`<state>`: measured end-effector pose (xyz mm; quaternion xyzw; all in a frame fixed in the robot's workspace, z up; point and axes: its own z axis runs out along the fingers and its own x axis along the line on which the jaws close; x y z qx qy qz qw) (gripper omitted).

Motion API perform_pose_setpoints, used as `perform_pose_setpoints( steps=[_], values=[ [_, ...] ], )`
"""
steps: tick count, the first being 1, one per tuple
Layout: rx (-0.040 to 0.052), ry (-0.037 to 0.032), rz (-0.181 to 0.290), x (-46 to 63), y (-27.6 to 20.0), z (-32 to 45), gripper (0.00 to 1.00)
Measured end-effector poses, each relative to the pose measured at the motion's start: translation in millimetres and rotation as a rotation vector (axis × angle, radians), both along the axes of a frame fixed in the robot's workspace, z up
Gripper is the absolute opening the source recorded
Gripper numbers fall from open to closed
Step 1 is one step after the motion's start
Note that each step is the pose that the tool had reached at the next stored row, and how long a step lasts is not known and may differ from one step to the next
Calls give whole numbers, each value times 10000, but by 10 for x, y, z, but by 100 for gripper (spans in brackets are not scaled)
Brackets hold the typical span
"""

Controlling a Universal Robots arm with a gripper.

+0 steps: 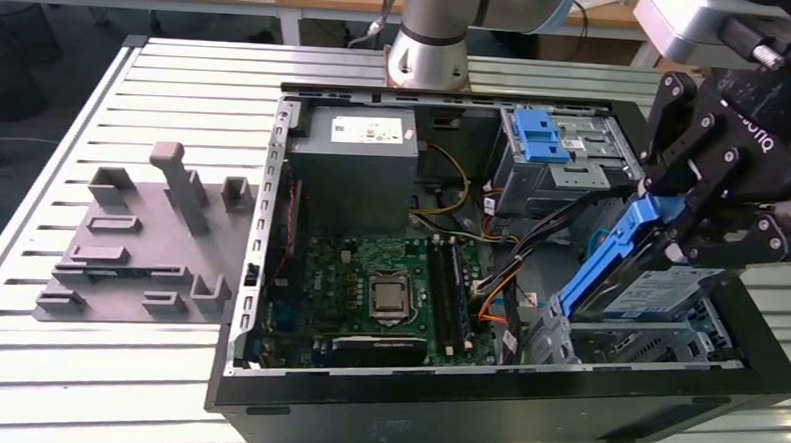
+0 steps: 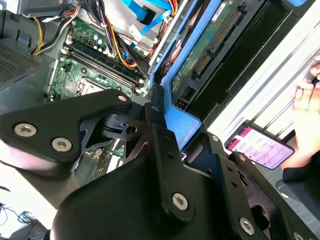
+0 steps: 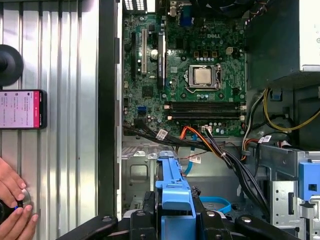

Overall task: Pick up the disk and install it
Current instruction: 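Insert the disk into the insertion slot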

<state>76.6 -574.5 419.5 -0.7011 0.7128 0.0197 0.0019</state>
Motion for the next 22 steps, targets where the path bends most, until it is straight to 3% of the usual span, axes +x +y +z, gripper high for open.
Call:
perform_pose_setpoints(
  steps=[2,5,9,10,12,14,15,19,22],
  values=[
    [-1,0,0,0,-2,-22,38],
    [3,0,0,0,-4,-64,50],
    [1,0,0,1,-4,-132,49],
    [2,0,0,1,-4,-147,42],
    [0,0,0,2,-4,-172,42],
    [1,0,0,2,-4,-193,30],
    [1,0,0,3,-4,-203,30],
    [1,0,1,3,-4,-247,13],
    [0,0,0,4,-4,-276,11]
  ],
)
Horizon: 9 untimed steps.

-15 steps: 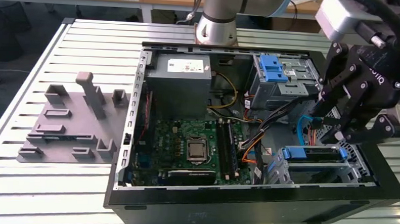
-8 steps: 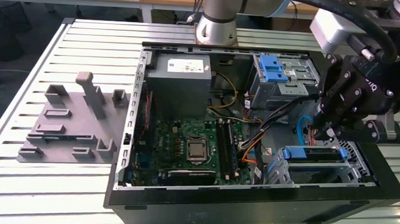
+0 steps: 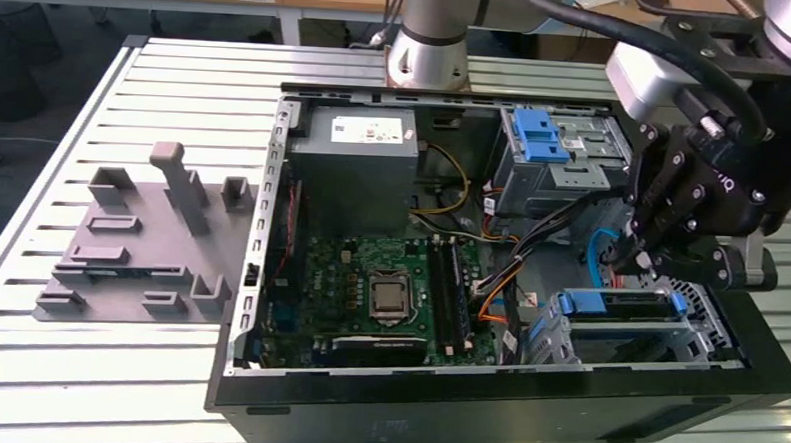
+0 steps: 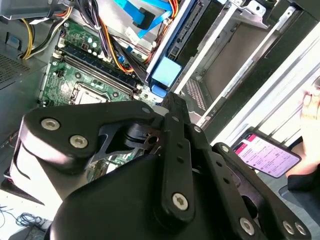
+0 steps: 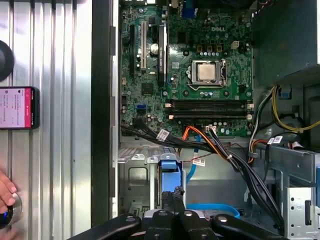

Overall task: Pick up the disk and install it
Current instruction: 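Insert the disk into the insertion slot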

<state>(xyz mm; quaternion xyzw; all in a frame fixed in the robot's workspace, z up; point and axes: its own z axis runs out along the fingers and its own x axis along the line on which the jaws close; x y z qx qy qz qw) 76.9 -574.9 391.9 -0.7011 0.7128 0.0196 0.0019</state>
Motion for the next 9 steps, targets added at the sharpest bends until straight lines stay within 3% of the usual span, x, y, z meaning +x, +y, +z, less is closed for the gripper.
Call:
perform_pose_setpoints(
  steps=[9],
  values=[
    [1,0,0,1,0,-75,11]
  ],
)
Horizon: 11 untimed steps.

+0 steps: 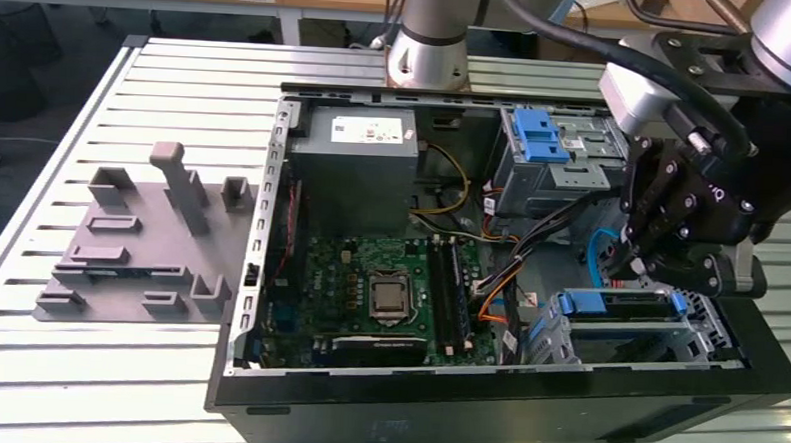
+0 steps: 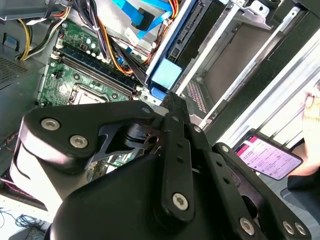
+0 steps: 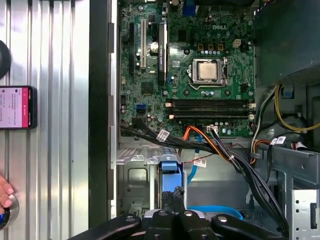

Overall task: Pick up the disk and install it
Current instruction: 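Insert the disk into the insertion slot, then insert the first disk wire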

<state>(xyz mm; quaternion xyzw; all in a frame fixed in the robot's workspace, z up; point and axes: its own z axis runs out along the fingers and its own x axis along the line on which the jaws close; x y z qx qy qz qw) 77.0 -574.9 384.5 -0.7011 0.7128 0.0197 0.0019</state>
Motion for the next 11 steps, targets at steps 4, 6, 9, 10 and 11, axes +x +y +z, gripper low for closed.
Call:
perform_pose_setpoints(
  steps=[4,6,9,10,11],
  values=[
    [-1,0,0,0,0,-29,11],
    [-2,0,1,3,0,-34,11],
    [1,0,0,33,0,-41,11],
    [0,0,0,52,0,-41,11],
    [-1,0,0,78,1,-41,11]
  ],
)
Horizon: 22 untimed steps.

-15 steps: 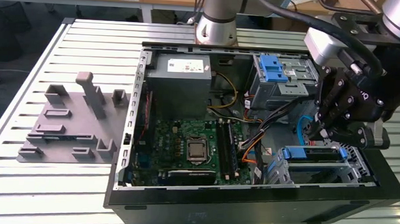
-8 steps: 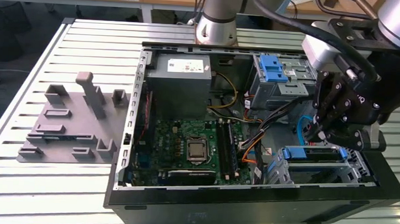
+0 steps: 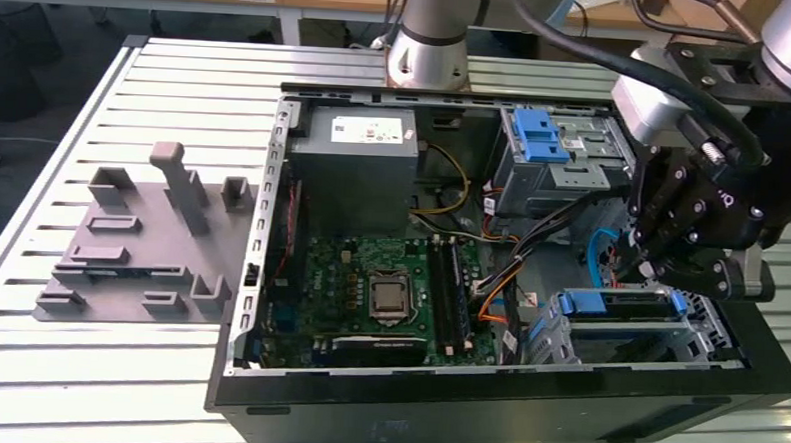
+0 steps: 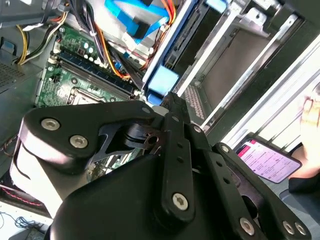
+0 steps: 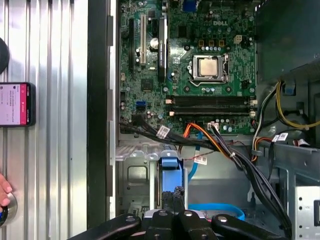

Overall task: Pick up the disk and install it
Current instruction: 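Insert the first disk wire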

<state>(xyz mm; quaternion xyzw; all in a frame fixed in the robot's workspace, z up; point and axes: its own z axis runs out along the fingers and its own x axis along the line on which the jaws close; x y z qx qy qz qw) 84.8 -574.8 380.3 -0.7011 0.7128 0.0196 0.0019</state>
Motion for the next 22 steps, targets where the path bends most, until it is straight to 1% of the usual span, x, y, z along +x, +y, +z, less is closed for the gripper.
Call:
perform_pose_setpoints(
  steps=[6,11,16,19,22],
  values=[
    [-1,0,0,192,4,-7,11],
    [1,0,0,339,23,-16,11],
    [-1,0,-2,442,80,-31,11],
    [1,0,0,505,137,-44,11],
    [-1,0,-3,533,202,-53,11]
  ],
)
